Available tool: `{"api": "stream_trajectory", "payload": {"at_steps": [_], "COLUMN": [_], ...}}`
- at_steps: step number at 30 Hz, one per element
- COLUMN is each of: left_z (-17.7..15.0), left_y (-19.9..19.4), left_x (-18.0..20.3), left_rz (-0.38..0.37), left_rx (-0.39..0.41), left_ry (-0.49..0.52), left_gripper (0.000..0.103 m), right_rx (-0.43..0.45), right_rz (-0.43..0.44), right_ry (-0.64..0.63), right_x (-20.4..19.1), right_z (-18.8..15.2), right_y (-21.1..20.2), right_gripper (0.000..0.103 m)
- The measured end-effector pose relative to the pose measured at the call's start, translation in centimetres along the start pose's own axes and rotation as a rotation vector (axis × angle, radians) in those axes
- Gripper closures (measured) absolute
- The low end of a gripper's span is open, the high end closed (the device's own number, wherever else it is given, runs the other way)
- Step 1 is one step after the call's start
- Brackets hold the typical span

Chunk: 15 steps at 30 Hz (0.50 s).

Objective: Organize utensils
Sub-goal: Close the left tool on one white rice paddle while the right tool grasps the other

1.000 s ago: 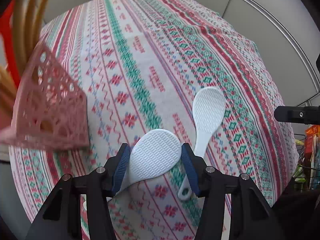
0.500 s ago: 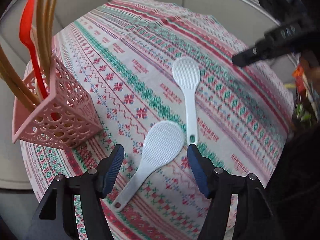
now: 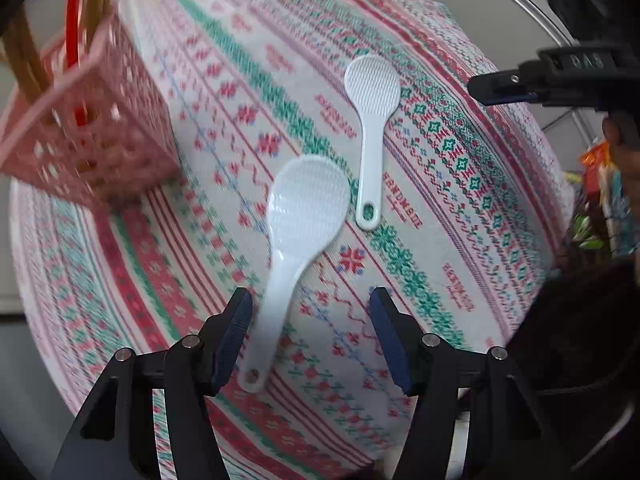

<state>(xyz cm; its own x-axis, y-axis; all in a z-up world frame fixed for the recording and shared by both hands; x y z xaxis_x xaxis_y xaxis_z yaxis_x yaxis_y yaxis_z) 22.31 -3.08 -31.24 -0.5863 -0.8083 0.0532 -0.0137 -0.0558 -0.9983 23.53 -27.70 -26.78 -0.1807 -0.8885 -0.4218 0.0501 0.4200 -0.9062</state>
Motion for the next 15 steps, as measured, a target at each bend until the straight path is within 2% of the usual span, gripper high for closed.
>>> {"api": "stream_trajectory", "payload": {"at_steps": [1, 2, 3, 6, 12, 15], "left_z": [0.1, 0.3, 0.6, 1.7, 3.5, 4.2], "left_y": [-0.2, -0.2, 0.0, 1.0, 1.2, 1.1], "left_x": [0.1, 0.2, 0.2, 0.2, 1.0, 1.1], "left_rz": [0.05, 0.076, 0.099, 0.136, 0.114, 0.068], "left_rx": [0.03, 0.047, 0.063, 0.069, 0.132, 0.146], "left_ry": [0.021, 0.038, 0.054, 0.075, 0.086, 0.034], "left_gripper": [0.039, 0.039, 0.039, 0.038, 0.036, 0.042], "right_rx": [0.008, 0.025, 0.04, 0.05, 0.021, 0.015], "right_rz": [-0.01, -0.019, -0.034, -0.045, -0.066, -0.073], "right_ry": [0.002, 0.002, -0.005, -0.021, -0.033, -0.027], "right_x": [-0.1, -0.3, -0.6, -1.0, -1.3, -1.6], "right_z": [0.1, 0.1, 0.1, 0.0, -0.2, 0.0], "right_y": [-0.1, -0.3, -0.4, -0.5, 0.5, 1.0], "right_gripper": [0.066, 0.044, 0.039, 0.039, 0.039, 0.039]}}
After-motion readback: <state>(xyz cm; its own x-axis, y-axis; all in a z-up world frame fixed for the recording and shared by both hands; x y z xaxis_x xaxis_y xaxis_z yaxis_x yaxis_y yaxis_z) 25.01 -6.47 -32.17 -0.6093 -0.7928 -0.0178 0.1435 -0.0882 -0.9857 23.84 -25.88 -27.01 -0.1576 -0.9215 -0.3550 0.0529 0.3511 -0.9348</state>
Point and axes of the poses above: each gripper's, at about its wrist camera, not at the fingertips, and y roughly the way its jaws point, x to its right, z to its top, the point moved 3 cm from there along y, roughly the way its jaws point, and after that the axes turned 10 degrees about -x, right-handed, at the moved point
